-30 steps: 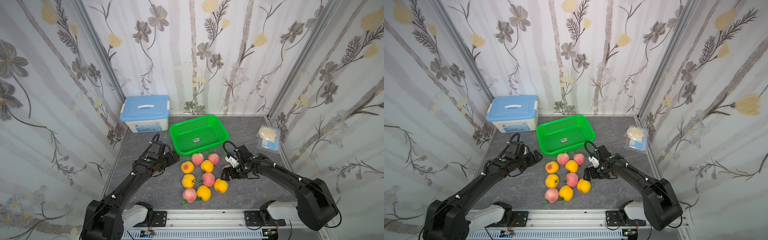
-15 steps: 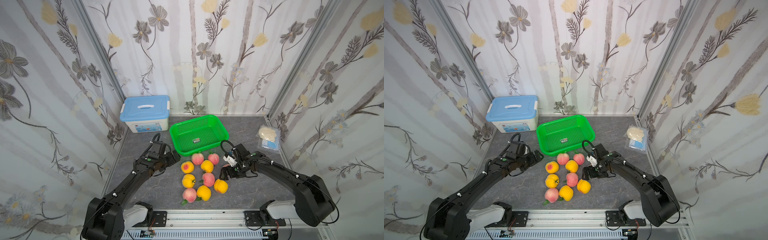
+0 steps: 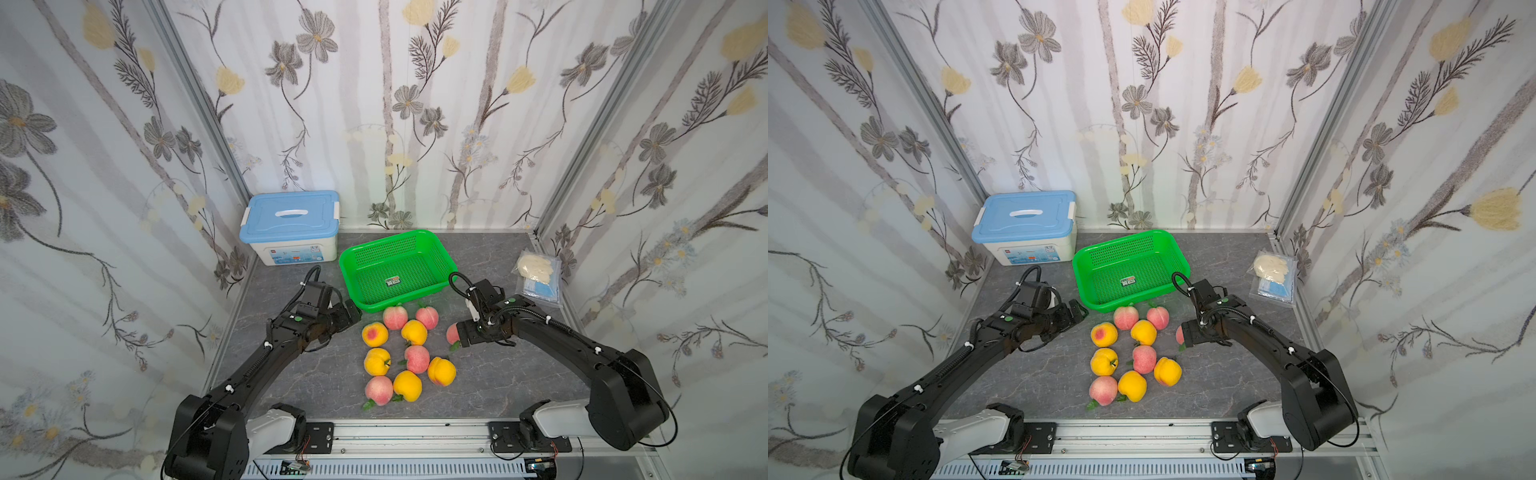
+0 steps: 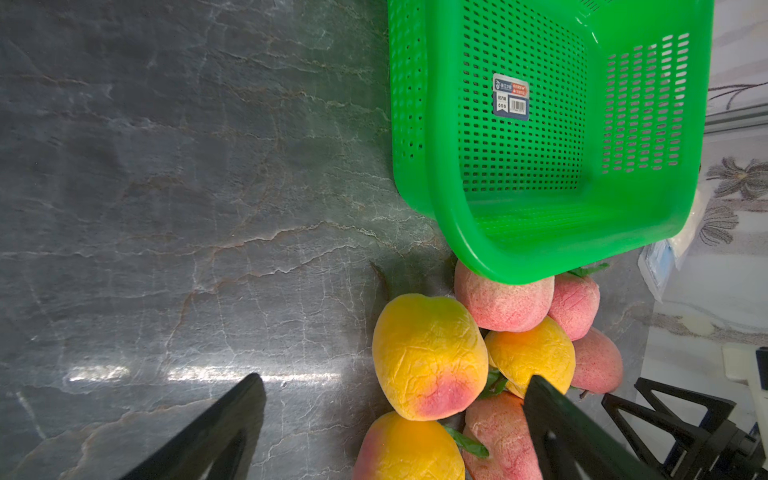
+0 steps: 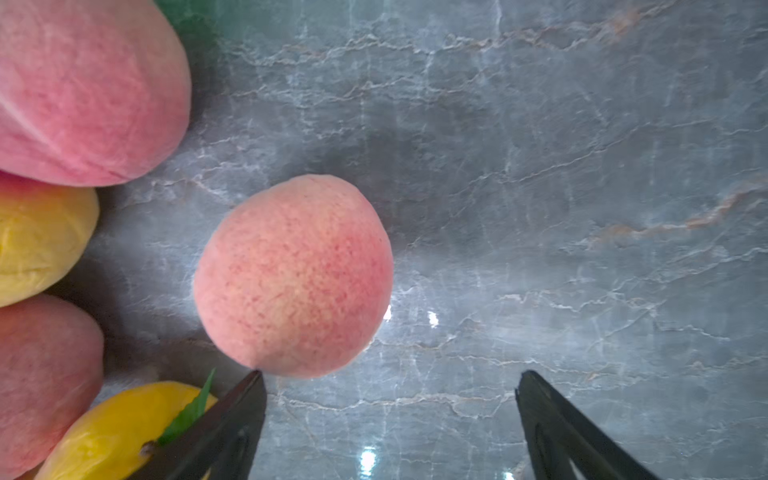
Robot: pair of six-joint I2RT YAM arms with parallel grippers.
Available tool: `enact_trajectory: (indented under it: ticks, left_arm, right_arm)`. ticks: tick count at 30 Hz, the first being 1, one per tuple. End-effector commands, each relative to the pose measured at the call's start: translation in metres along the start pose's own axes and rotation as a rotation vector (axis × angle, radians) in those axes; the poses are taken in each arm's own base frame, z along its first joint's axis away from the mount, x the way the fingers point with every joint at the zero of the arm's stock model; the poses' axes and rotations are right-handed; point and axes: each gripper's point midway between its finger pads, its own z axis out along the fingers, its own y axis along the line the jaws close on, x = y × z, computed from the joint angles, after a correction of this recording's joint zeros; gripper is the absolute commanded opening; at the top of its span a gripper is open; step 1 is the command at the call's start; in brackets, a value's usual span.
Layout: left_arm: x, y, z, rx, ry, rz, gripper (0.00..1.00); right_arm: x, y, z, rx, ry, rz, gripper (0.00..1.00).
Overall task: Put the peaches into the basket
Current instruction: Pick up the peach from the center of the board.
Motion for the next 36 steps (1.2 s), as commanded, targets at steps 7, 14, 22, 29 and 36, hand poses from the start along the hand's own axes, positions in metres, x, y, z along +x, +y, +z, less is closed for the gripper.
enact_trajectory:
  ticks: [7,14,22,29,36]
  left_arm:
    - [-0.002,-0.003,0.000,0.007,-0.004,-0.012,1.00]
    - [-0.002,-0.002,0.000,0.005,-0.002,-0.010,1.00]
    - [-0.001,-0.001,0.000,-0.001,-0.002,-0.006,1.00]
    - [-0.001,0.000,0.002,-0.004,0.001,-0.007,1.00]
    - [-0.001,-0.002,0.000,-0.003,0.001,-0.002,1.00]
  right_arm:
    - [-0.007,0.020,0.003,-0.056,0.039,-0.039,0.94]
    - [-0.011,0.026,0.017,-0.066,0.064,-0.053,0.93]
    - [-0.014,0.036,0.028,-0.098,0.078,-0.053,0.86]
    - [-0.013,0.035,0.027,-0.096,0.076,-0.064,0.70]
    - [-0.011,0.036,0.027,-0.103,0.079,-0.068,0.61]
